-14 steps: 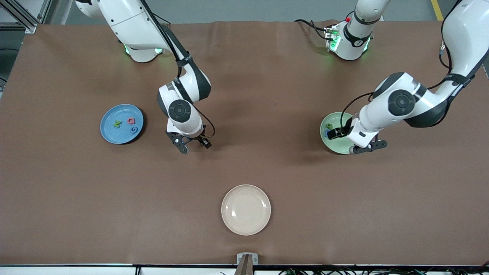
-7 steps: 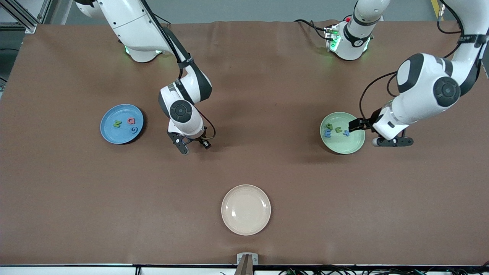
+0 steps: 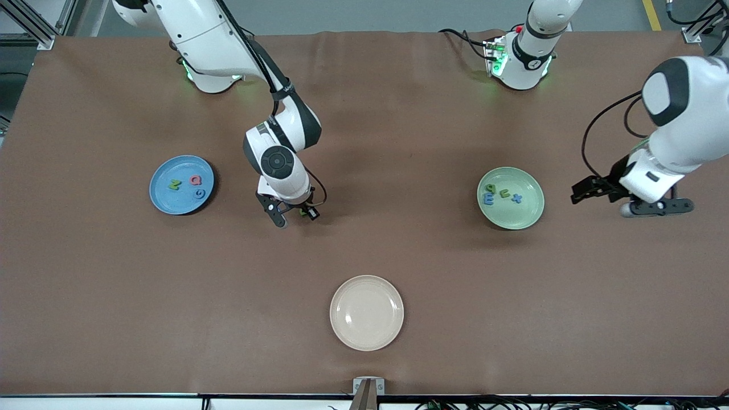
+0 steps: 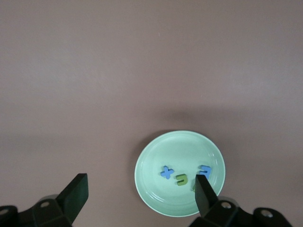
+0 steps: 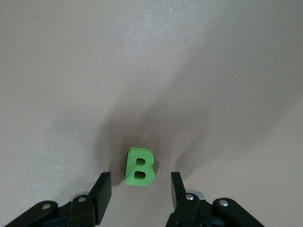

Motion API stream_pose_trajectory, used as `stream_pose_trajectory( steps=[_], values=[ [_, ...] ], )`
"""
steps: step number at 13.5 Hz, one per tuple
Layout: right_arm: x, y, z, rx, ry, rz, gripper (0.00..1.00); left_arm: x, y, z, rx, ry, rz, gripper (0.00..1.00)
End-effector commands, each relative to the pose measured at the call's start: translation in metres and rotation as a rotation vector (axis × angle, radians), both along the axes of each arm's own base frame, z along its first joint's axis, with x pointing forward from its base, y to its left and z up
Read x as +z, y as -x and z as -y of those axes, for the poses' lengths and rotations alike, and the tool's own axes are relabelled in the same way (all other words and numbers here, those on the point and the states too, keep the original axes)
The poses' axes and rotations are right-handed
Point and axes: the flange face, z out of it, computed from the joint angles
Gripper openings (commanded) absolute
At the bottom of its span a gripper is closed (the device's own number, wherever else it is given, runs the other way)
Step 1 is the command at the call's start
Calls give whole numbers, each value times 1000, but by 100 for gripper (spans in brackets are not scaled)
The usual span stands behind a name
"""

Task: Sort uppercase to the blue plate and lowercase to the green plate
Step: 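Grasp the green B with the right gripper while the left returns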

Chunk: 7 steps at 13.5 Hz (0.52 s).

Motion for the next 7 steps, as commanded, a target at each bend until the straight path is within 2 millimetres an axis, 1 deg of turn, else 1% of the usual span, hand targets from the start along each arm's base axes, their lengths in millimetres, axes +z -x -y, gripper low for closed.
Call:
stream_pose_trajectory(
  steps=[1, 3, 6, 7],
  values=[
    [-2, -3, -2, -12, 7, 9, 58, 70, -4, -7, 3, -18, 7, 99],
    [-3, -3, -1, -11, 10, 7, 56, 105, -4, -11, 3, -17, 1, 99],
    [-5, -2, 1, 3, 24, 7, 55, 144, -1, -14, 6, -16, -6, 99],
    [-5, -2, 2, 10, 31, 10, 55, 153, 0, -15, 5, -15, -1, 99]
  ],
)
